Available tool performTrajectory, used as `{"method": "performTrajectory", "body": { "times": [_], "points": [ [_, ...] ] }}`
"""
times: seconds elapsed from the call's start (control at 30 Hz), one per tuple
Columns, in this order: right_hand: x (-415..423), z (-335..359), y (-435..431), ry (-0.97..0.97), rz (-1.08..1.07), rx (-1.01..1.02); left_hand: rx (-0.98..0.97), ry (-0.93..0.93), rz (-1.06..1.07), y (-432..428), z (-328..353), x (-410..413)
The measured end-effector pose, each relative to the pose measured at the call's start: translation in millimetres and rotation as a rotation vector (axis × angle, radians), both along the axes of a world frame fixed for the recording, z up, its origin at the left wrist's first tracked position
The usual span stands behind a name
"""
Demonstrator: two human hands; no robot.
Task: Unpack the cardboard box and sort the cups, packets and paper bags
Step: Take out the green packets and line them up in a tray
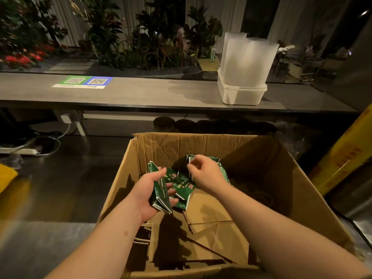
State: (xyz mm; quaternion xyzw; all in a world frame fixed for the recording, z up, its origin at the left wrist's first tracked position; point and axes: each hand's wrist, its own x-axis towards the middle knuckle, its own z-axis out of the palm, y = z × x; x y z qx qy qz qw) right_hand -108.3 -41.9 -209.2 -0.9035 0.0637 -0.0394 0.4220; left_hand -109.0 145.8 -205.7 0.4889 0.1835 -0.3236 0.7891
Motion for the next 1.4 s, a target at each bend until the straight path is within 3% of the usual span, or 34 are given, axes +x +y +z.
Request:
{"method": "performTrajectory", "body": {
  "times": [0.07, 0.2, 0.33, 0.53, 0.73, 0.83, 1.07, 1.4],
  "points": [
    [16.1, -18.2, -22.5, 0.102, -0.079, -0.280, 0.020, -0.015, 0.006, -1.5, 1.9, -1.0],
    [23.5, -49.5, -55.3, 0.359, -0.013, -0.579, 0.012, -0.056, 0.005, -0.9, -0.1, -2.2],
    [23.7, -59.1, -68.7, 0.377, -0.020, -0.699, 0.016, -0.056, -0.002, -0.8, -3.1, -2.1],
    [21.0, -49.6, -81.7, 0.369, 0.055, -0.554, 0.003, -0.036, 0.014, -2.8, -3.4, -0.9],
    [4.2, -55.9, -91.9, 0.498, 0.057, -0.427, 0.009, -0.033, 0.018, -4.7, -0.2, -4.1],
    [-1.8, -57.3, -98.2, 0.504, 0.038, -0.514, 0.008, -0.035, 0.010, -5.1, 0.8, -7.7],
    [-3.4, -57.7, -103.0, 0.564, 0.010, -0.476, 0.006, -0.035, -0.005, -5.7, 2.1, -8.8],
    [-7.3, -16.6, -86.4, 0.436, -0.031, 0.026, 0.017, -0.010, -0.039, -6.9, 4.9, -8.0]
  ]
}}
